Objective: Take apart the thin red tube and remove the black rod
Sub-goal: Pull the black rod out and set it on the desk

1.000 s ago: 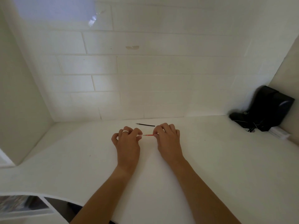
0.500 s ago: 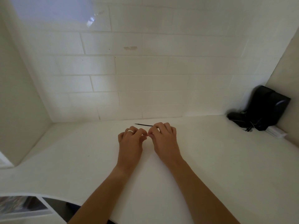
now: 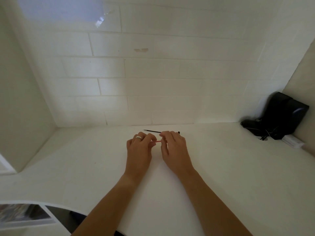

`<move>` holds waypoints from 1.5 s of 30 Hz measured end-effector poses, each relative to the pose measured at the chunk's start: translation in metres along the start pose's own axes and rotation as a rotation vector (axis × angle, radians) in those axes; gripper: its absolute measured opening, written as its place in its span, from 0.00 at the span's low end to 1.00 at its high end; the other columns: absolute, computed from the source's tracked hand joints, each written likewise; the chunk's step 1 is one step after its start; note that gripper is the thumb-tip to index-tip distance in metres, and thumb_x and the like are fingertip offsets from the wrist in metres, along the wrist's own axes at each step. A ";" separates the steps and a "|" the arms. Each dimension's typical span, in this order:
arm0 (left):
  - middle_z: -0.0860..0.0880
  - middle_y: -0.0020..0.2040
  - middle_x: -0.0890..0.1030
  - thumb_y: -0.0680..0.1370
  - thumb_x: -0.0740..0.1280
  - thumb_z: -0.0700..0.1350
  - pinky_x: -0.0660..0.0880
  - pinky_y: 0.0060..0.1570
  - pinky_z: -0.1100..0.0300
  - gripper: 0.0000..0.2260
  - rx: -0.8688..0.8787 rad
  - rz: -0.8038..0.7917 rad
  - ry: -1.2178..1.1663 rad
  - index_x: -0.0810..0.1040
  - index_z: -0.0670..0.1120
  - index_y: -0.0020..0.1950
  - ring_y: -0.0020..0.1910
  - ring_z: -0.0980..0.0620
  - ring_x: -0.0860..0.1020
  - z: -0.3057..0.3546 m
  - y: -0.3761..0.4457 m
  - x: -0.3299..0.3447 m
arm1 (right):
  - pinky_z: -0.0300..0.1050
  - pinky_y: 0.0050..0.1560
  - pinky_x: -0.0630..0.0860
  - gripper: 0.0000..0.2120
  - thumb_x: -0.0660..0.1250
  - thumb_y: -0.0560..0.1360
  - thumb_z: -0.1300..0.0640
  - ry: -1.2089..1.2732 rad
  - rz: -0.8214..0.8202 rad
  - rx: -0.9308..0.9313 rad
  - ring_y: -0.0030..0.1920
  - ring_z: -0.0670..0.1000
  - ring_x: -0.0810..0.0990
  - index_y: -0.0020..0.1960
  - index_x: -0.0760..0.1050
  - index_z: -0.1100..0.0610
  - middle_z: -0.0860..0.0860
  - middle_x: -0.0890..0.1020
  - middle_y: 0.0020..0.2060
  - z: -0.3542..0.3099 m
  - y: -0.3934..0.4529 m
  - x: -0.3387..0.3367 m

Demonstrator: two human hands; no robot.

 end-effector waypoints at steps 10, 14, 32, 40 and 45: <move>0.54 0.45 0.77 0.78 0.69 0.39 0.56 0.50 0.63 0.06 -0.028 0.009 0.014 0.79 0.51 0.48 0.49 0.52 0.76 0.000 0.001 -0.002 | 0.48 0.51 0.75 0.12 0.55 0.77 0.58 -0.170 0.073 0.197 0.43 0.53 0.80 0.51 0.76 0.55 0.49 0.81 0.43 0.000 0.001 -0.008; 0.55 0.46 0.77 0.77 0.70 0.40 0.59 0.50 0.61 0.07 -0.011 0.001 -0.009 0.80 0.52 0.48 0.49 0.53 0.77 -0.001 0.000 -0.001 | 0.48 0.48 0.77 0.12 0.56 0.79 0.58 -0.068 -0.023 0.037 0.41 0.51 0.80 0.50 0.78 0.56 0.49 0.82 0.41 -0.006 -0.001 -0.002; 0.53 0.42 0.76 0.80 0.62 0.41 0.72 0.46 0.53 0.09 0.077 -0.088 -0.033 0.81 0.51 0.51 0.42 0.51 0.75 -0.004 0.000 0.005 | 0.40 0.45 0.67 0.09 0.57 0.79 0.59 -0.130 -0.049 -0.088 0.42 0.51 0.76 0.48 0.76 0.56 0.49 0.77 0.42 -0.003 -0.004 0.005; 0.54 0.42 0.74 0.81 0.63 0.44 0.70 0.46 0.55 0.07 0.072 -0.105 -0.004 0.79 0.54 0.54 0.43 0.52 0.74 -0.001 0.000 0.006 | 0.46 0.40 0.75 0.03 0.63 0.79 0.59 -0.137 0.053 0.085 0.38 0.52 0.76 0.47 0.75 0.55 0.50 0.78 0.40 0.003 0.006 -0.014; 0.53 0.41 0.73 0.80 0.66 0.39 0.69 0.48 0.55 0.11 0.084 -0.128 -0.015 0.80 0.55 0.54 0.44 0.53 0.73 -0.001 0.001 0.006 | 0.49 0.42 0.77 0.04 0.63 0.80 0.61 -0.223 -0.025 0.323 0.44 0.55 0.79 0.53 0.75 0.56 0.53 0.79 0.47 0.023 0.027 -0.019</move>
Point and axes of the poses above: each hand's wrist, its own y-axis towards the middle knuckle, its own x-axis out of the palm, z = x × y, the point moved 1 cm from there along y, towards the middle knuckle
